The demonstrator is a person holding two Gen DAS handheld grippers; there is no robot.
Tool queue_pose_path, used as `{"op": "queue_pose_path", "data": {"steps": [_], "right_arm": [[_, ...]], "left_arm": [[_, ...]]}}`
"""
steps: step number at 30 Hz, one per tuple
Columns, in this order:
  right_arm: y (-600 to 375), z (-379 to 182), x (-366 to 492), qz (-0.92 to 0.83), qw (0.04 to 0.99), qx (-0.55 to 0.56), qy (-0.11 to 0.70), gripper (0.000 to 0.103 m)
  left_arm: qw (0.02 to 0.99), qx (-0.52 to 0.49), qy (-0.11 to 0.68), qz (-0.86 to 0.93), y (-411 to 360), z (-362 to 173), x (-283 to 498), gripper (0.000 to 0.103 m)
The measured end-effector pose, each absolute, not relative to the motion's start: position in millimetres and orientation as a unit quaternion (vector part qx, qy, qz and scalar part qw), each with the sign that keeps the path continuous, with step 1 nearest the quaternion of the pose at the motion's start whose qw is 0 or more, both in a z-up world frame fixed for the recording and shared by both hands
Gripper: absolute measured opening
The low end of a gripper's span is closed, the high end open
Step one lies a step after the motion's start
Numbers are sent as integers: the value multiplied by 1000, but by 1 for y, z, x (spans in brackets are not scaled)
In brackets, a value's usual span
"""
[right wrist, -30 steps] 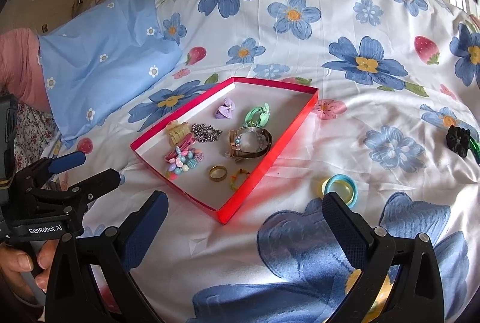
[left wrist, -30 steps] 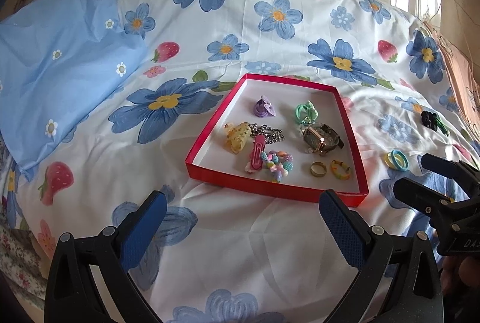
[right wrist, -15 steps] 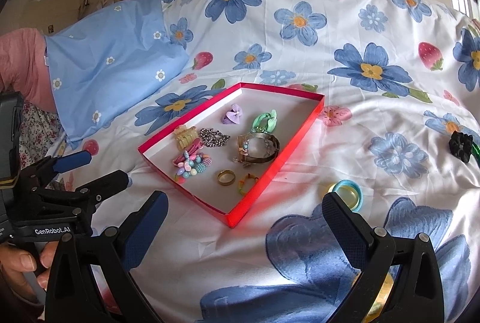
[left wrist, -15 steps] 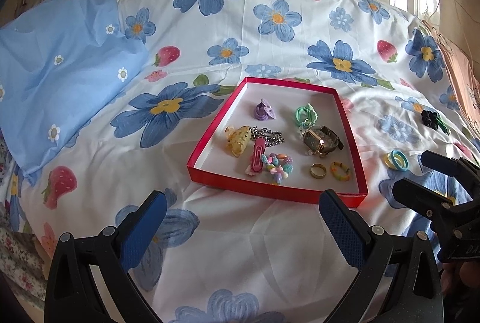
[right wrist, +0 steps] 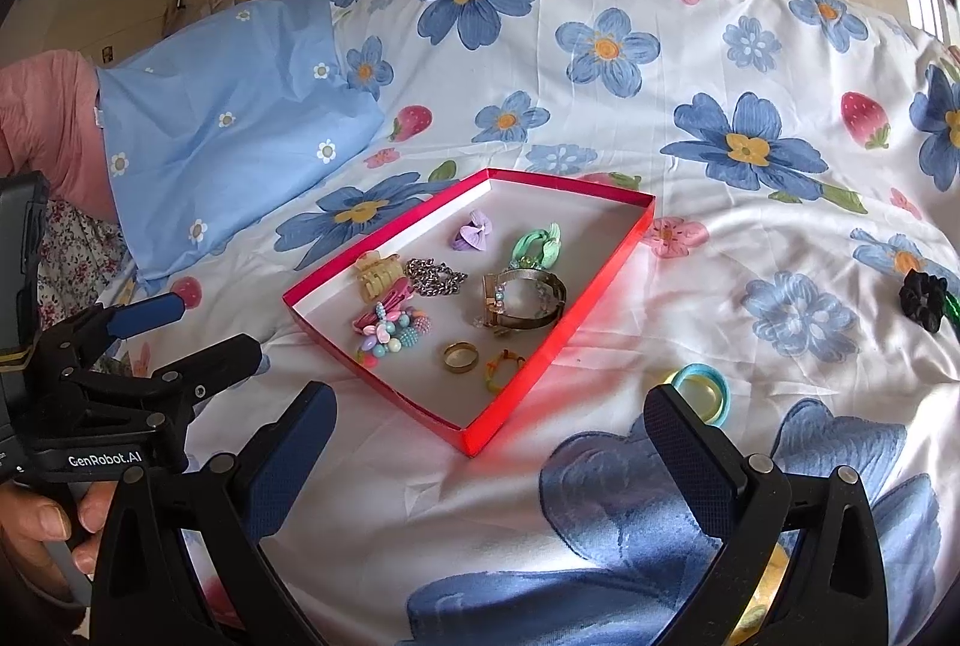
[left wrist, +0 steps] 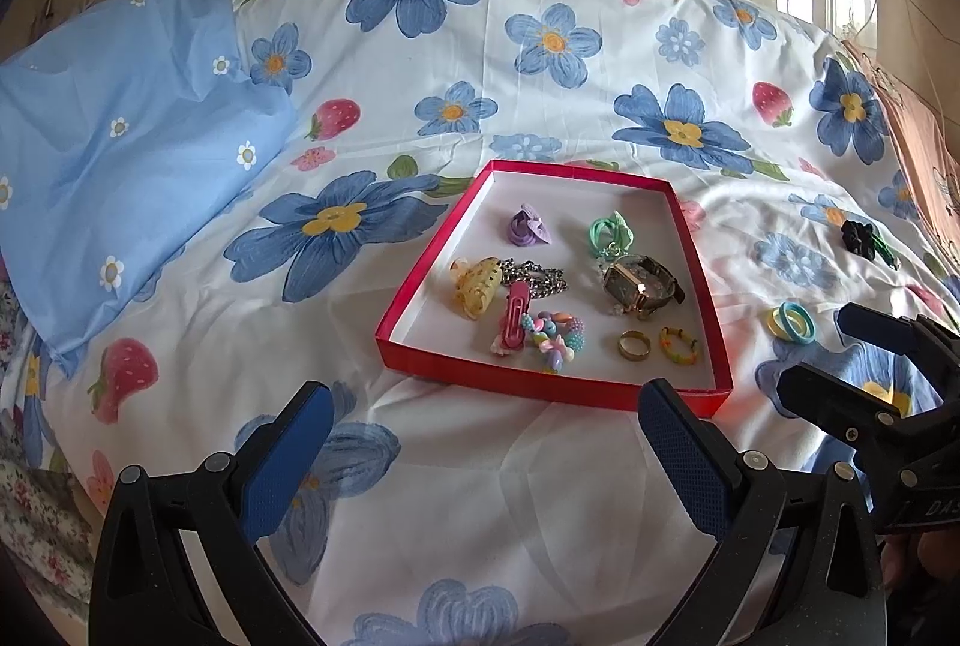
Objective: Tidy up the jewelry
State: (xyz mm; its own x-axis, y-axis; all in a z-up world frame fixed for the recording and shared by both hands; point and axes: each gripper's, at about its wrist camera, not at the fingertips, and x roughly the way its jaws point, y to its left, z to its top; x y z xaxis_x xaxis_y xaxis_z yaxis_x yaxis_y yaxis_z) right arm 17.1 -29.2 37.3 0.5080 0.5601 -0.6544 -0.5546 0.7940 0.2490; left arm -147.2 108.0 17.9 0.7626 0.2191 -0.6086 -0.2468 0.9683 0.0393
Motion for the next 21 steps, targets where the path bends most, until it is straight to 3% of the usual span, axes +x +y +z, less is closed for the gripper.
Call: {"op": "queue_pose_path", "data": {"steps": [21], "right_arm": [[-28, 34, 17, 322, 865, 2, 384, 103]], "left_arm": [[937, -23, 324, 126, 108, 17, -146, 103]]}}
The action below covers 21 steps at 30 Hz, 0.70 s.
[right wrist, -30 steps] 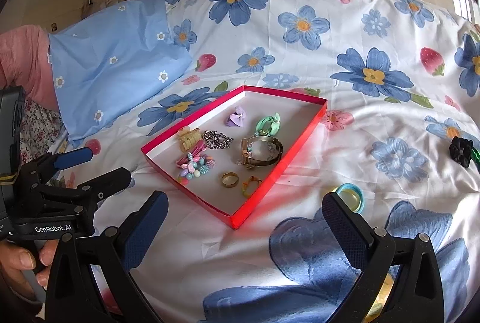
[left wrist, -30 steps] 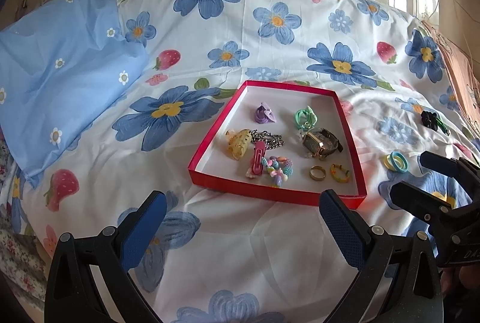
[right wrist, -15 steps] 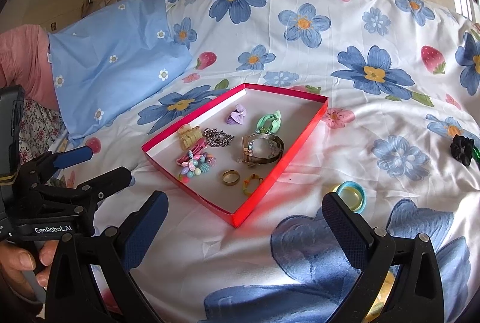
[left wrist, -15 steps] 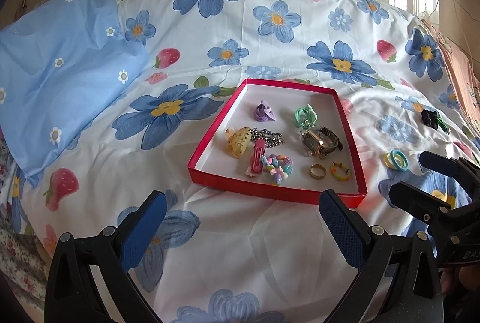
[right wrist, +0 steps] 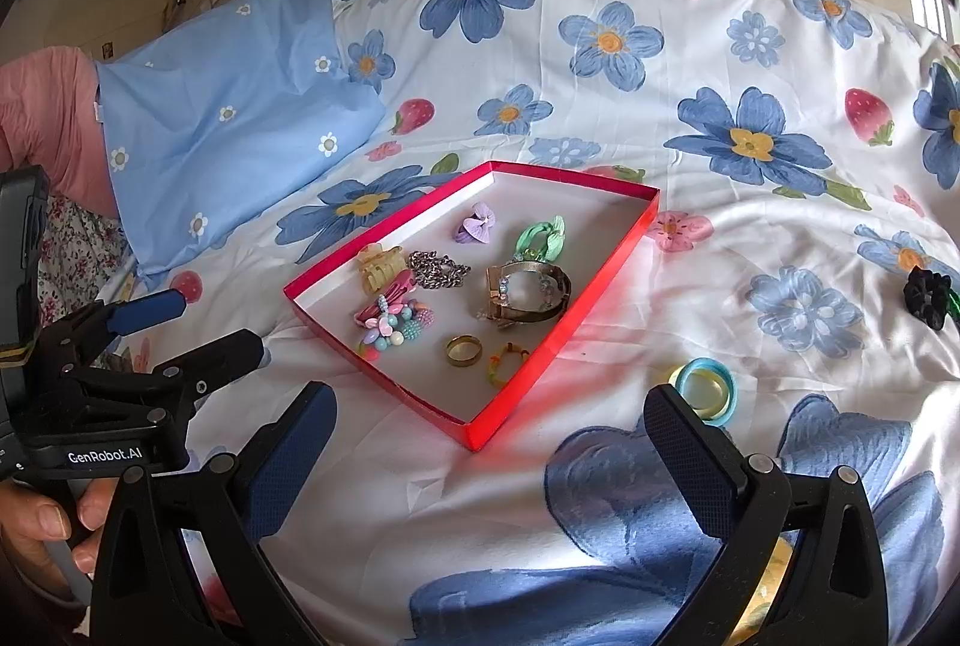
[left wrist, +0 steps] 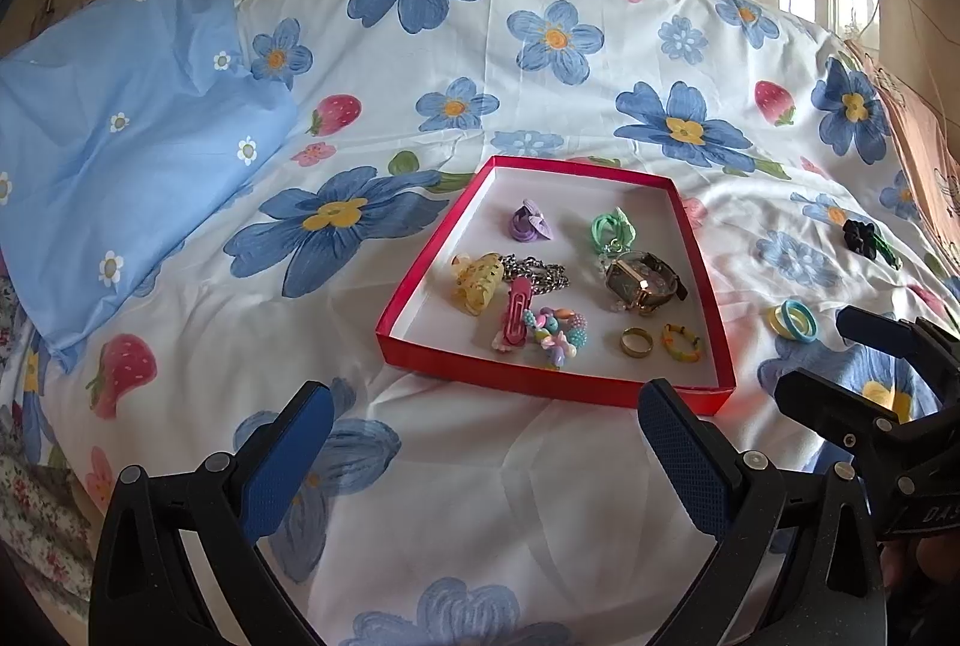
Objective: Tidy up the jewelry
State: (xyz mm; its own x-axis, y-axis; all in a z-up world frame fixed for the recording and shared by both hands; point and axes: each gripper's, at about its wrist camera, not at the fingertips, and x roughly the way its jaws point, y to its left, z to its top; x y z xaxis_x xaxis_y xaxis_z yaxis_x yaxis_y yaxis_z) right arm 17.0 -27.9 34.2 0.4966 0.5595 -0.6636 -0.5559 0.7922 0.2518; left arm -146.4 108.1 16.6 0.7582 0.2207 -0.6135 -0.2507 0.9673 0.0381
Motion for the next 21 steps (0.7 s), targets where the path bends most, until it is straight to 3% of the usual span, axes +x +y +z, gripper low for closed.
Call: {"op": "queue_pose_path", "data": {"steps": [21], "right_arm": [[-24, 35, 18, 328, 863, 1, 385, 103]], "left_arm": [[937, -25, 327, 124, 108, 15, -144, 102]]}}
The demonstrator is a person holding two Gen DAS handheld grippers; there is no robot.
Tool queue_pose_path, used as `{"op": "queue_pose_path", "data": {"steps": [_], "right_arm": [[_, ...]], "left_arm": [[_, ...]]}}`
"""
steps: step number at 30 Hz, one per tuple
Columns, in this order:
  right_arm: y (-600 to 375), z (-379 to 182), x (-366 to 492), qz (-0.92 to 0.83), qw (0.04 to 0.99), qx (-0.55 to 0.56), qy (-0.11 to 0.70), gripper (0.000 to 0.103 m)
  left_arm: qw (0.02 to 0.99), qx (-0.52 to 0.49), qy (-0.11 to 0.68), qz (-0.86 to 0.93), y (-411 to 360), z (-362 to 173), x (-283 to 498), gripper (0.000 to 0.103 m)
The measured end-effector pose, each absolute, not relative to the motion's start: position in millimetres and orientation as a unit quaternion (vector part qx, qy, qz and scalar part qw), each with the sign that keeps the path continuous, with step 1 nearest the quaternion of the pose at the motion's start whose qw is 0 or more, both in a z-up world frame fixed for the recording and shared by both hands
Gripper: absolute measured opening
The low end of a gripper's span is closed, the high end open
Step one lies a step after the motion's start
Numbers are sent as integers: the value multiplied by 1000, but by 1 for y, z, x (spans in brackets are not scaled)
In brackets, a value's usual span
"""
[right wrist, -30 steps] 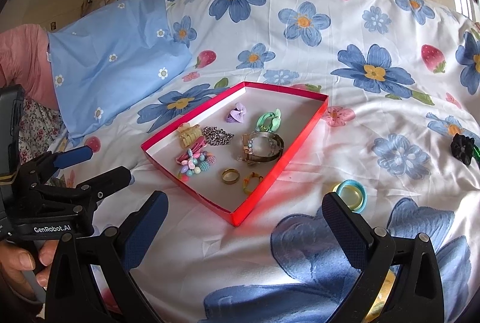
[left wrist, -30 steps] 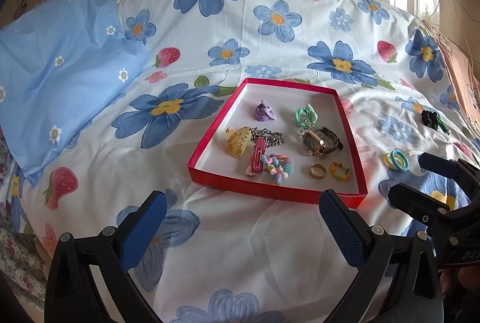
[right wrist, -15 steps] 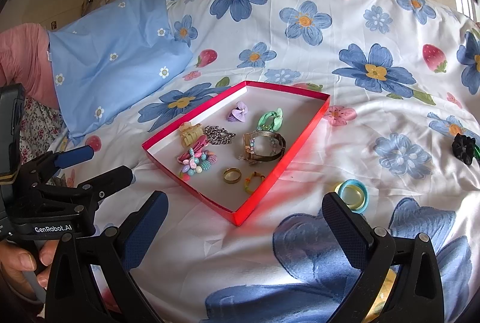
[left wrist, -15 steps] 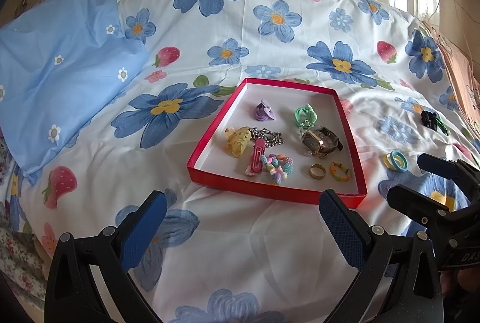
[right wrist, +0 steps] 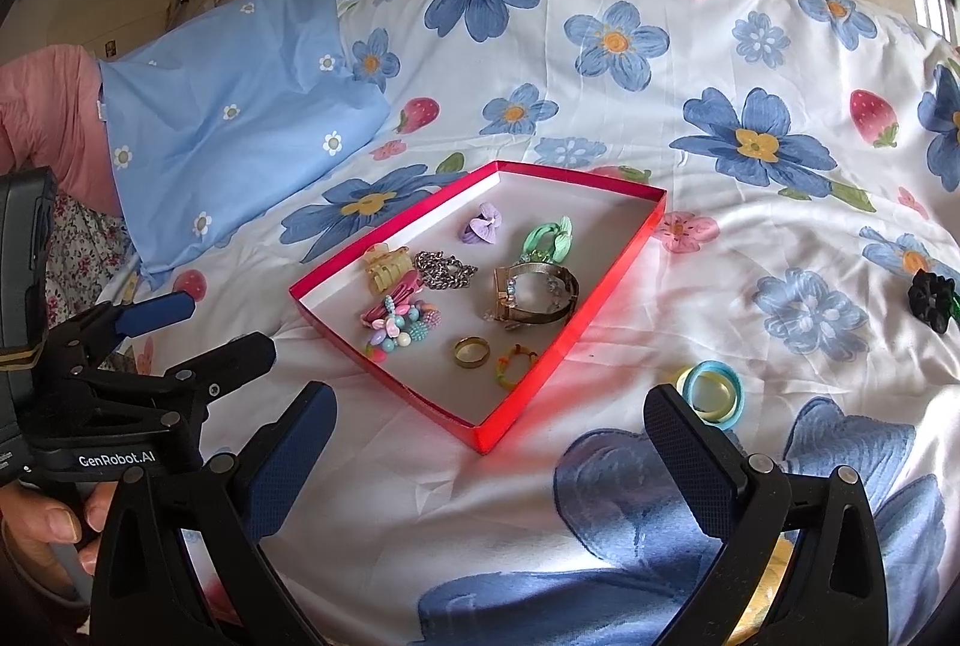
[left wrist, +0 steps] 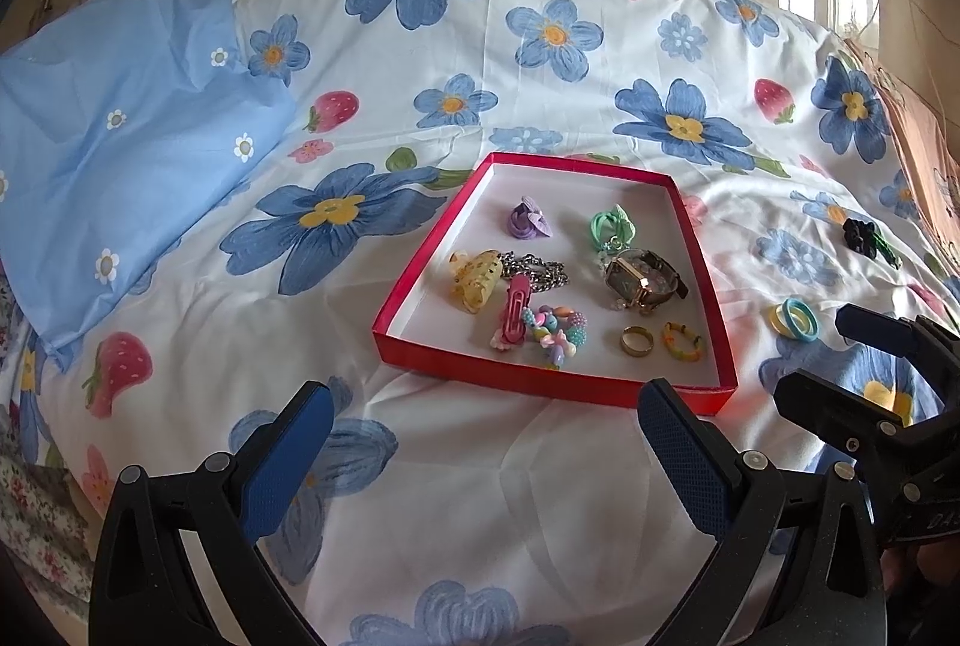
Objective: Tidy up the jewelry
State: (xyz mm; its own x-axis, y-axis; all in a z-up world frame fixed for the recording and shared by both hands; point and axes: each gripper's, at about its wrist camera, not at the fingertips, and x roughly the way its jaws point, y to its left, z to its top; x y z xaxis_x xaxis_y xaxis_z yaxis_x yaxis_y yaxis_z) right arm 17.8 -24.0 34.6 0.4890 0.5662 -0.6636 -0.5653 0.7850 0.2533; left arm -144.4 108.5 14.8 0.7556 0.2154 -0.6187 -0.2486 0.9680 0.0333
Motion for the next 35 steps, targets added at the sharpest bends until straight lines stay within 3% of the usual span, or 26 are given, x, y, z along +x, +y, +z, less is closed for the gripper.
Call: {"op": "queue_pose_path", "data": {"steps": [35], "right_arm": [[-20, 26, 28, 327, 855, 9, 403, 103]], "left_arm": [[933, -31, 340, 116, 112, 11, -123, 102]]}}
